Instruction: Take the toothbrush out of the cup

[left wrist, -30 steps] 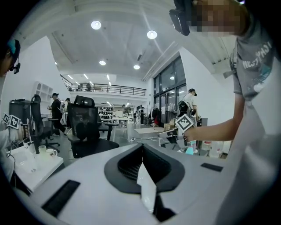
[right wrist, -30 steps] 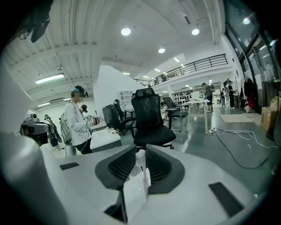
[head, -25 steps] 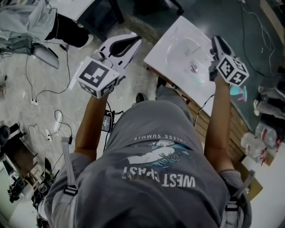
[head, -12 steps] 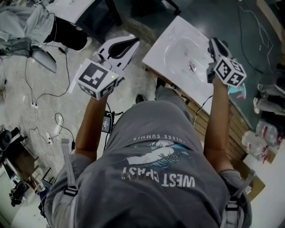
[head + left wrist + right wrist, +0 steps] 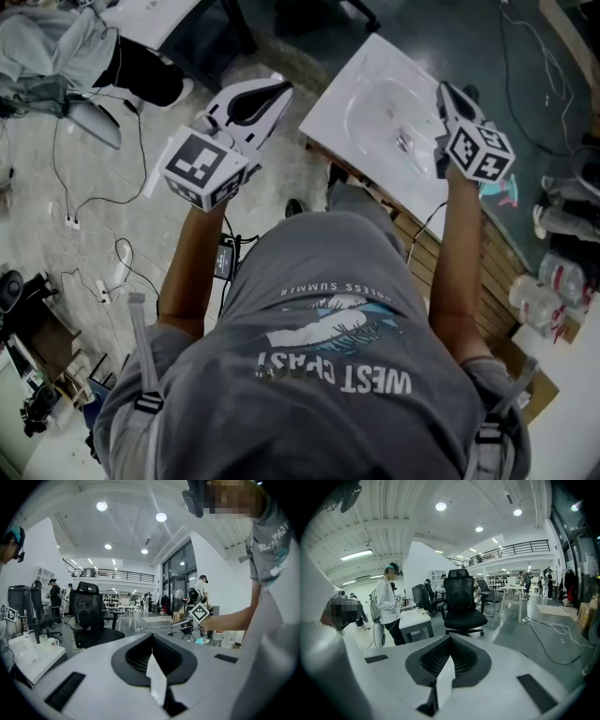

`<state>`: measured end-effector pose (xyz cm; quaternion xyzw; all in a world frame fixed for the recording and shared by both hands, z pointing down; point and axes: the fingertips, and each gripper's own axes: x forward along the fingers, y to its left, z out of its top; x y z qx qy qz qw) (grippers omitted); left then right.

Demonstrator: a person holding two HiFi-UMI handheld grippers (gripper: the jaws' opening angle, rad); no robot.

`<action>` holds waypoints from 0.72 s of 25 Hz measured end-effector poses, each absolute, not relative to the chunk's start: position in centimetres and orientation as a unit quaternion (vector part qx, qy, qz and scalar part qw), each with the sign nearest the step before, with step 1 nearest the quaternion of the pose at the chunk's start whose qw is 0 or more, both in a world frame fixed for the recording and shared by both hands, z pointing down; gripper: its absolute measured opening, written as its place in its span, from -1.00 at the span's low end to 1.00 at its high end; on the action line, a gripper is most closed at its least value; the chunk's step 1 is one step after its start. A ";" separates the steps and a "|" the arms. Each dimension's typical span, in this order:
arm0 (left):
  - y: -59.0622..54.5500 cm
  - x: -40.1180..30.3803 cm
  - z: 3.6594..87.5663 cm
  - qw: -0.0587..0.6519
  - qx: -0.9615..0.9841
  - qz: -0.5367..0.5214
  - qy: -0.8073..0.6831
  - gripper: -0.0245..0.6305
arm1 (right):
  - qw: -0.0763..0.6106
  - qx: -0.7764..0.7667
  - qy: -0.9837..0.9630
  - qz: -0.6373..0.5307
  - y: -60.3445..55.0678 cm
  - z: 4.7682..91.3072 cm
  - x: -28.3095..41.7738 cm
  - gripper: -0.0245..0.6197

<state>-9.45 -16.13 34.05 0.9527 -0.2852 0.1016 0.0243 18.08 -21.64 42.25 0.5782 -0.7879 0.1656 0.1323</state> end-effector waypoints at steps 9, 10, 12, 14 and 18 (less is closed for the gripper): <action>-16.1 -9.6 34.1 0.026 0.953 0.101 -0.284 -0.93 | 0.135 0.576 -0.788 0.171 -21.6 42.4 17.8 -0.90; -16.1 -9.6 34.1 0.026 0.953 0.101 -0.284 -0.93 | 0.135 0.576 -0.788 0.172 -21.6 42.5 17.8 -0.90; -16.2 -9.6 34.2 0.028 0.953 0.101 -0.285 -0.93 | 0.135 0.575 -0.788 0.177 -21.6 42.8 17.9 -0.90; -16.2 -9.6 34.2 0.032 0.952 0.099 -0.287 -0.93 | 0.136 0.574 -0.788 0.179 -21.6 43.0 17.9 -0.90; -16.3 -9.6 34.4 0.033 0.952 0.100 -0.287 -0.93 | 0.138 0.571 -0.789 0.181 -21.7 43.1 17.7 -0.90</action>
